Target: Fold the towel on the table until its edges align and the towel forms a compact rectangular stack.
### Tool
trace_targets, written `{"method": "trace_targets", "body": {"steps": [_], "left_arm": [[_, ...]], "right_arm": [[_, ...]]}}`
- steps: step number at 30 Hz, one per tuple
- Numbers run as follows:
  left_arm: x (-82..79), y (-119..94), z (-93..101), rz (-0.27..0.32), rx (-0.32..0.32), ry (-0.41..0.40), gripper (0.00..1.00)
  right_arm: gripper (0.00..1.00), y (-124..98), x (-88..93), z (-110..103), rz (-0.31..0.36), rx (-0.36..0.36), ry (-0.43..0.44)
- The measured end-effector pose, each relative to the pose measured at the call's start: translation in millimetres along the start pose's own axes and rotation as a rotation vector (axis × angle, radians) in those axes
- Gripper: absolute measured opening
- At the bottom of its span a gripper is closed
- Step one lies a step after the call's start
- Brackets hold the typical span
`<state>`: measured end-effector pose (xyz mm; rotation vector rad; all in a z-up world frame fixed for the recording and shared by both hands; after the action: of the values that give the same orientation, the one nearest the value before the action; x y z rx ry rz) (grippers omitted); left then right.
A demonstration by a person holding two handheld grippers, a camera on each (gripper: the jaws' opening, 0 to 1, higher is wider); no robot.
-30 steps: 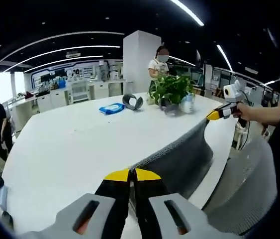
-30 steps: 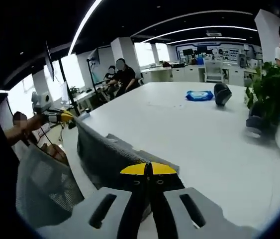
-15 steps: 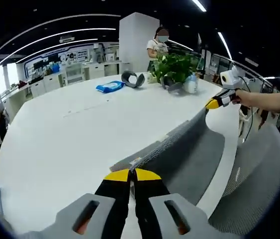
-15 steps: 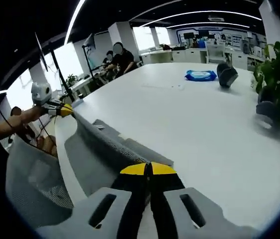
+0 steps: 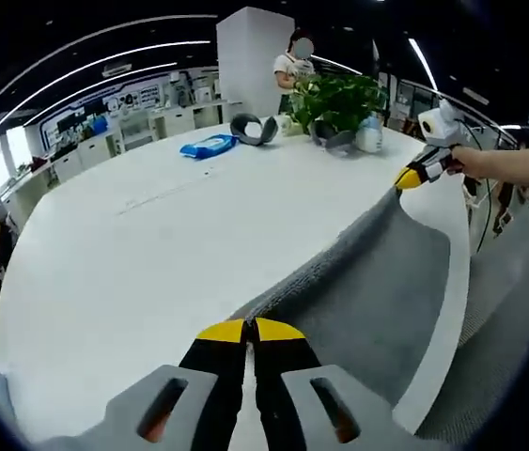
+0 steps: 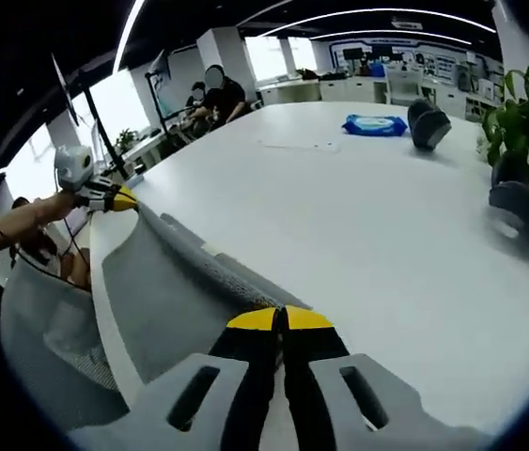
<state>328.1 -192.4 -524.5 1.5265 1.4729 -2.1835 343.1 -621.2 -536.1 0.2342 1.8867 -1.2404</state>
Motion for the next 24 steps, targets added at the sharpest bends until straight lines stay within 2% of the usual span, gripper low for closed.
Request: {"method": "trace_targets", "body": {"steps": [3, 16, 24], "left_arm": [[1.3, 2.2, -3.2, 0.016, 0.003, -0.03, 0.02], [1.7, 23.6, -10.1, -0.031, -0.028, -0.048, 0.02], [7.0, 39.4, -11.0, -0.103, -0.046, 0.026, 0.02]], "right_arm": [[0.0, 2.9, -0.2, 1.1, -0.008, 0.004, -0.004], [0.0, 19.1, 2.6, 3.7, -0.046, 0.046, -0.054], [0.0, 29.2, 5.7, 5.0, -0.071, 0.07, -0.086]]}}
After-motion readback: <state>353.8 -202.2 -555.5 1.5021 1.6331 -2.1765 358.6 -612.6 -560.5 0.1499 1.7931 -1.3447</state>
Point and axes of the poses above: the point that each gripper's makers call its tool centre point, and the gripper's own axes: y roughly forward along the fingers, z roughly to its right, x roughly out of its underside, the point moved 10 cm from there along -y, roughly backward along the fingers, and after that the axes turned 6 degrees about x, right-handed, at the moved point
